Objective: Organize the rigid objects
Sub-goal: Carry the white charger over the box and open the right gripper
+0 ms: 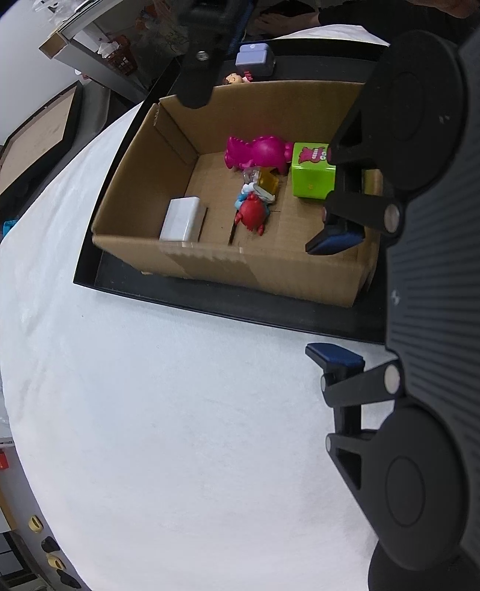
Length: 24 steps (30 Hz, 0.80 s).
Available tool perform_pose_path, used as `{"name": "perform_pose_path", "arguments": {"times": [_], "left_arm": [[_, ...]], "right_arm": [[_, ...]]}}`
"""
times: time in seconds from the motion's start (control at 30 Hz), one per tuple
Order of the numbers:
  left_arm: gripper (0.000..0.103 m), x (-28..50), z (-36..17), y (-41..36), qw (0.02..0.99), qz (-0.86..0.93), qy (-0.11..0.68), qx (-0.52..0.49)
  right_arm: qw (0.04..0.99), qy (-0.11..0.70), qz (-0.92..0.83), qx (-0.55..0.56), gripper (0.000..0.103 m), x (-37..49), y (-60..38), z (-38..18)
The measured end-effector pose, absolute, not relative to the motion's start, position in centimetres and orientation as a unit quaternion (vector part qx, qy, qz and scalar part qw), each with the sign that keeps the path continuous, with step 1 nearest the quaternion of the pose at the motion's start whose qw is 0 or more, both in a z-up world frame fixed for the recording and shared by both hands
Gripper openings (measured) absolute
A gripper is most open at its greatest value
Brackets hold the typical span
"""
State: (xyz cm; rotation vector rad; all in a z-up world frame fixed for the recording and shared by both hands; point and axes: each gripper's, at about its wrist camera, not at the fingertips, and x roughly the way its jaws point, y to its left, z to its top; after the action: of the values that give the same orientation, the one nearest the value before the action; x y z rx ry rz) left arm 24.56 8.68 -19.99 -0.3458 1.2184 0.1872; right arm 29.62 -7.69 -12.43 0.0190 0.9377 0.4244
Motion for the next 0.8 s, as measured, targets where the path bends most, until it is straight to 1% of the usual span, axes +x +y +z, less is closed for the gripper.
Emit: {"name": "perform_pose_path", "arguments": {"times": [0.37, 0.57, 0.63, 0.73, 0.8], "left_arm": [[0.052, 25.0, -19.4, 7.8, 0.808, 0.098, 0.565, -0.136], [0.063, 25.7, -19.5, 7.6, 0.808, 0.114, 0.566, -0.118], [0.069, 26.0, -19.6, 7.5, 0.807, 0.116, 0.568, -0.114], [0.073, 26.3, -19.7, 7.2, 0.804, 0.123, 0.572, -0.103], [0.075, 26.5, -19.7, 6.9, 0.804, 0.126, 0.574, -0.093]], "right_arm": [[0.874, 0.45, 0.183, 0.02, 0.082, 29.8, -10.6, -13.2], [0.875, 0.454, 0.163, 0.033, 0.082, 30.4, -13.2, -14.3], [0.876, 0.455, 0.155, 0.039, 0.082, 30.7, -14.3, -14.8], [0.878, 0.454, 0.141, 0.048, 0.082, 31.2, -15.8, -15.4], [0.88, 0.453, 0.129, 0.054, 0.084, 31.6, -16.7, -15.8]]}}
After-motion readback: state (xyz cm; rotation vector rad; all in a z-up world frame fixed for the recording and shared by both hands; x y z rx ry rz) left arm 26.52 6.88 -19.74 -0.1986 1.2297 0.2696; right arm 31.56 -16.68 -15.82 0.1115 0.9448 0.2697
